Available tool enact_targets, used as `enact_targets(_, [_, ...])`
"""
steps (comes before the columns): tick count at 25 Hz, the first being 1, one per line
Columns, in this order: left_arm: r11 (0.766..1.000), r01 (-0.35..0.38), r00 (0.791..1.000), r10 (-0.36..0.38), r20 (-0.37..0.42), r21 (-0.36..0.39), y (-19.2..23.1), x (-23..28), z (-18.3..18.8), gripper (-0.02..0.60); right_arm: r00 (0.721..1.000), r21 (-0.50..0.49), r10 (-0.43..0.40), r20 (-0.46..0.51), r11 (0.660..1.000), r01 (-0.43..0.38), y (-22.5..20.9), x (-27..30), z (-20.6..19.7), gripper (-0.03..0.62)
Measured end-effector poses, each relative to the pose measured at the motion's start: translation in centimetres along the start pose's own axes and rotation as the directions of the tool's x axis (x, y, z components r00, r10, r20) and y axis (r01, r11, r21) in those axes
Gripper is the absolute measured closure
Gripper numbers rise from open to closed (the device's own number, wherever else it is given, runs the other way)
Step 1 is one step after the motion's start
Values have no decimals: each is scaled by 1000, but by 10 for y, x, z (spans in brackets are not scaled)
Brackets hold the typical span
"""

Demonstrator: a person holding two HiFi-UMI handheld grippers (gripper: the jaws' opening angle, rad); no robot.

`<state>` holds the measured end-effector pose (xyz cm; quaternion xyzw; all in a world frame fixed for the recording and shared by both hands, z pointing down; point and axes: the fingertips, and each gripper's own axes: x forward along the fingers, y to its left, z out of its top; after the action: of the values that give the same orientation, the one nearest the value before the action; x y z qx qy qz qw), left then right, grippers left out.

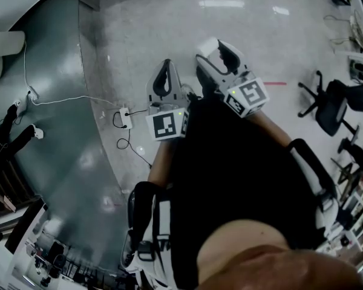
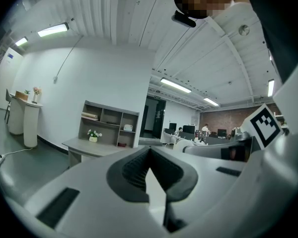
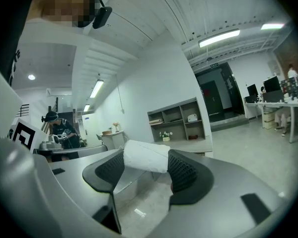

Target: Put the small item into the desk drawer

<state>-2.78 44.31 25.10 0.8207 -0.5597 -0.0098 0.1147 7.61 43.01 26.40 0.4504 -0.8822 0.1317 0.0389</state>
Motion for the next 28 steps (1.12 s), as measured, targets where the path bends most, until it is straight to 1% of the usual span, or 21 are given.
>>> enact_targets(4, [1000,-9,1000,9,-2,6,4,16,-1,595,1000,3,10,8,1000,-10,-12,16,3,321])
enact_targets(9, [1000,-30,1000,30,-8,4,14,51,1,595,1000,7,22,4,1000,-22,-39,45,7,321])
enact_targets(20, [998,-56,998,56,-37,-6,30,153,15,595,998,28,56,-24,998,-56,-111,116,33,321])
enact_targets(25, [997,-71,996,72,-57,9,35,200,20,595,995,32,87,-39,996,-86,-146,147,46,321])
enact_targets(28, [996,-86,995,87,-54,7,39,226,24,595,994,33,101,-47,994,-100,-165,165,51,321])
